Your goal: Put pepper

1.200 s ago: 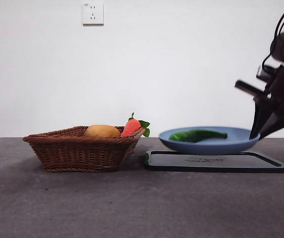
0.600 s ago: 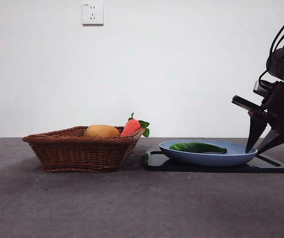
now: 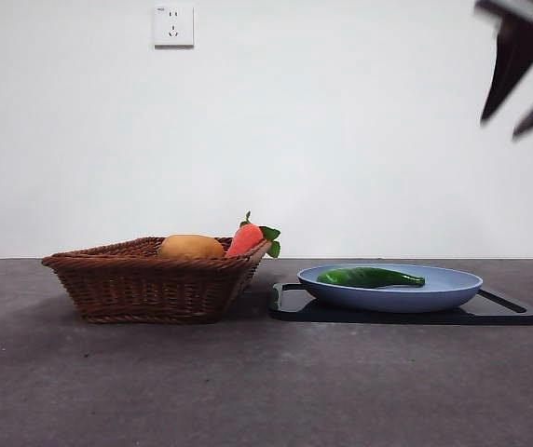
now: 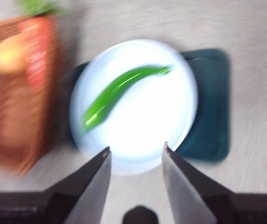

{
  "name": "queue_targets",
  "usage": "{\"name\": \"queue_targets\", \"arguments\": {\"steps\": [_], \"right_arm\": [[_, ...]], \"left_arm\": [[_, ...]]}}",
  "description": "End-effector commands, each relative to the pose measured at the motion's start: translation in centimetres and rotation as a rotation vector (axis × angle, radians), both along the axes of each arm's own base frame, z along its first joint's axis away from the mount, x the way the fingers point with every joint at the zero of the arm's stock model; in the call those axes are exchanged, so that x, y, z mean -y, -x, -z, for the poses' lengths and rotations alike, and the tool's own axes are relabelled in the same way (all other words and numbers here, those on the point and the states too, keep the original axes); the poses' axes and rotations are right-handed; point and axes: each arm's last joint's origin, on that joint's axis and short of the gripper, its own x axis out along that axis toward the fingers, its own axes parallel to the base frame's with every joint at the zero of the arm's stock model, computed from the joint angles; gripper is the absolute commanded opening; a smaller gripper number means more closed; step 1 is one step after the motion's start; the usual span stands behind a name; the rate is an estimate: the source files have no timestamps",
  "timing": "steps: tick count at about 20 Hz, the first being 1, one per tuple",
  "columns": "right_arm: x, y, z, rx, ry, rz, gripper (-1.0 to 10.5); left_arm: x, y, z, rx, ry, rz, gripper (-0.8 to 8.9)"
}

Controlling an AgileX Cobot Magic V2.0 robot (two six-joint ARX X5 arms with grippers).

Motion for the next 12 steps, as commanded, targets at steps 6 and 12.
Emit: {"name": "queue_targets", "arguments": {"steps": [6,12], "right_arm": [[-1.9,12.4,-6.4,0.125,0.019,-0.186,1.9],[-1.8,16.9,-6.7,0.083,0.031,-0.267,1.9]], "left_arm": [[0.2,0.0,-0.4,0.025,-0.014,0.024,2.70],[0.1,0.2,0.0,-0.004,-0.039,0.026,2.19]]}}
